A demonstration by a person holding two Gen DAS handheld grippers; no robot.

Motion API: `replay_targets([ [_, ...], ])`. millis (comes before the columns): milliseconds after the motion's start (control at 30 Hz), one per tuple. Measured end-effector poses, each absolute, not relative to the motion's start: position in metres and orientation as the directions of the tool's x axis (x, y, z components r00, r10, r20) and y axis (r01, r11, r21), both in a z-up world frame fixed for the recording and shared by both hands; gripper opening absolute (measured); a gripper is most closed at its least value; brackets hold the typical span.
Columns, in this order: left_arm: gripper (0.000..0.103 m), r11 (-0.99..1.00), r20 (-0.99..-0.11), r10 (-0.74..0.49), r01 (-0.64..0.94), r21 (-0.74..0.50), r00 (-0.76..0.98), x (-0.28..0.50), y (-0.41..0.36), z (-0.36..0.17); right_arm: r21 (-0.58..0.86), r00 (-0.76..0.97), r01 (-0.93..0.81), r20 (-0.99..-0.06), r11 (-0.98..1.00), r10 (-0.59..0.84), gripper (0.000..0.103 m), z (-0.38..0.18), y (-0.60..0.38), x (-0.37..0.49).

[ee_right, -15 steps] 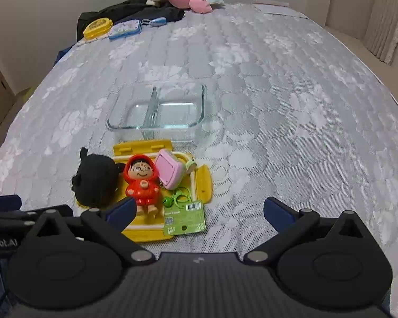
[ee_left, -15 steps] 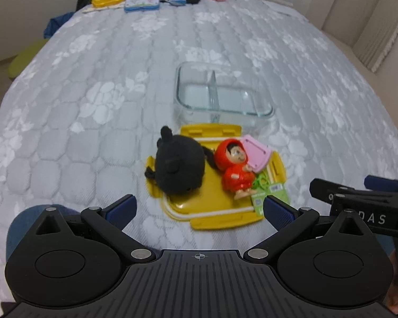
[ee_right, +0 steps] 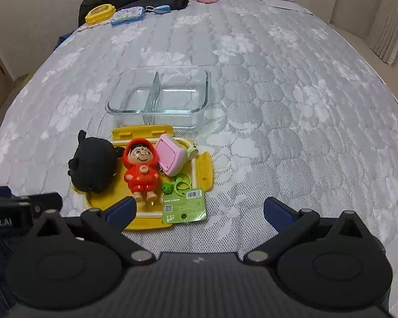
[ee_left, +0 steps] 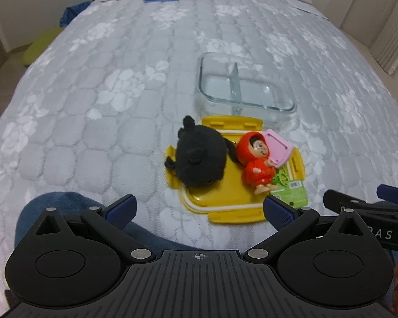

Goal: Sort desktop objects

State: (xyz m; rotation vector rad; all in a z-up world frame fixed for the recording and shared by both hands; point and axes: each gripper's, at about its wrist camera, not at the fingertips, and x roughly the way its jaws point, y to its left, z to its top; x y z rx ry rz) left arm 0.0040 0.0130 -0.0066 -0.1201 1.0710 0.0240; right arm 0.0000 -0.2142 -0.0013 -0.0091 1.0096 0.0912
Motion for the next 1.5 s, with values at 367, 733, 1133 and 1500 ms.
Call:
replay_targets([
  [367, 0.103, 0.995, -0.875, -0.047, -0.059, -0.085, 0.481, 0.003, 0.014, -0.005, 0.028, 0.518, -0.073, -0.853, 0.997, 0.062, 0.103, -0.005, -0.212, 0.000],
  [733, 0.103, 0.994, -0.887, -0.051, -0.060, -0.089, 0.458, 0.004, 0.014, -0.013, 0.029, 0.513, -0.071, -0.856, 0.997, 0.062, 0.103, -0.007, -0.212, 0.001],
  [1133, 0.103, 0.994, -0.897, -0.053, -0.060, -0.088, 0.440, 0.006, 0.014, -0.020, 0.025, 0.508, -0.071, -0.860, 0.997, 0.057, 0.103, -0.012, -0.212, 0.003],
  [1500, 0.103, 0.995, -0.897, -0.047, -0.059, -0.081, 0.439, 0.012, 0.014, -0.023, 0.020, 0.498, -0.077, -0.865, 0.997, 0.056, 0.103, -0.017, -0.211, 0.007],
])
